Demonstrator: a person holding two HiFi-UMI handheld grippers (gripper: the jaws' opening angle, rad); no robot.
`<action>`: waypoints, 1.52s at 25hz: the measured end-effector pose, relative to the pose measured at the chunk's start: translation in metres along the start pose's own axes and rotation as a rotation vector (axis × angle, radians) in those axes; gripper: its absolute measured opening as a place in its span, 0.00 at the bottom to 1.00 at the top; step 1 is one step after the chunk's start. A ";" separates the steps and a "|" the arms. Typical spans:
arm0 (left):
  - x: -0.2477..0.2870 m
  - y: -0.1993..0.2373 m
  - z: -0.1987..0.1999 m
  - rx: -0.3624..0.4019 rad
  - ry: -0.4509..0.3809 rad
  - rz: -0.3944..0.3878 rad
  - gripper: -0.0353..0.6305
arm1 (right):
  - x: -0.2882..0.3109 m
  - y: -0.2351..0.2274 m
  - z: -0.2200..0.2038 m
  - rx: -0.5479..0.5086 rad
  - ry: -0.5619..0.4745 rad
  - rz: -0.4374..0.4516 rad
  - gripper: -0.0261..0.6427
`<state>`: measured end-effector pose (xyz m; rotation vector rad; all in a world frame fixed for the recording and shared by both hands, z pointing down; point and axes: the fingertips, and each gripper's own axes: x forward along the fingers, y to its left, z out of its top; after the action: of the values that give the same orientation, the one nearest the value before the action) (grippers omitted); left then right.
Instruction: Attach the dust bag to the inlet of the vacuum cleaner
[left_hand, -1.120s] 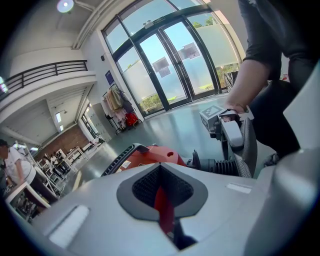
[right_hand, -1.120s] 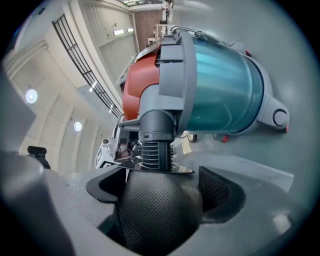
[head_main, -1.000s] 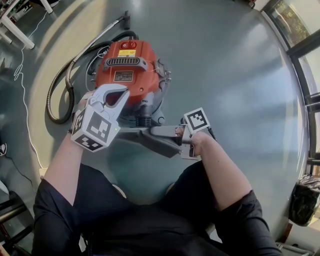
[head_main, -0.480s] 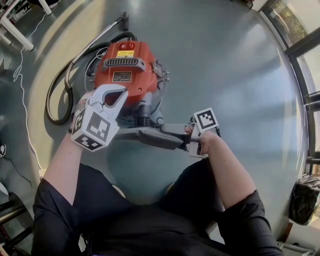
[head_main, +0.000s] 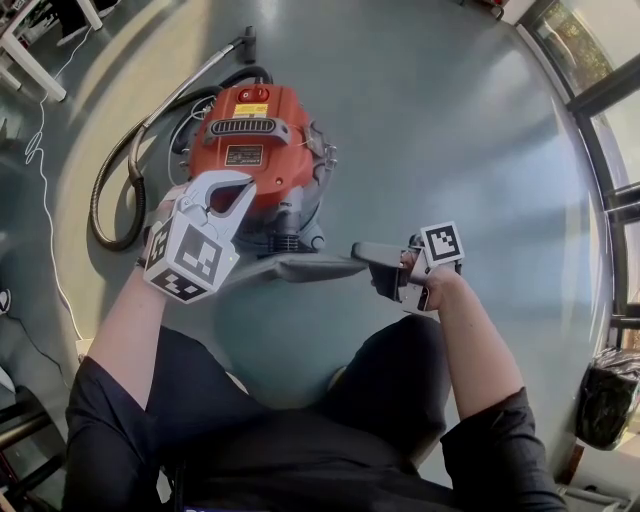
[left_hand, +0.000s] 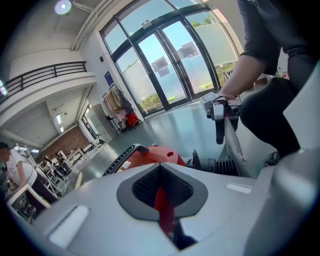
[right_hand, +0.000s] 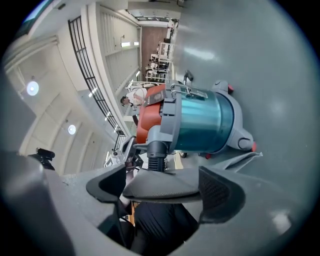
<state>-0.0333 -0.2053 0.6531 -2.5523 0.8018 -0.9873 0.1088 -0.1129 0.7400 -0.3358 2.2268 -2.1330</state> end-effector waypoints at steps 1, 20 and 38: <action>0.000 -0.001 0.000 0.000 0.000 0.000 0.07 | -0.005 0.003 0.001 -0.003 -0.013 0.005 0.68; -0.041 0.005 0.016 -0.317 -0.126 0.004 0.08 | -0.049 0.066 -0.004 -0.101 -0.296 -0.027 0.68; -0.196 0.011 0.085 -0.601 -0.056 -0.008 0.08 | -0.038 0.240 -0.040 -0.182 -0.459 -0.141 0.68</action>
<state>-0.0988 -0.0924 0.4830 -3.0578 1.2229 -0.7523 0.1078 -0.0593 0.5002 -0.9114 2.1691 -1.6821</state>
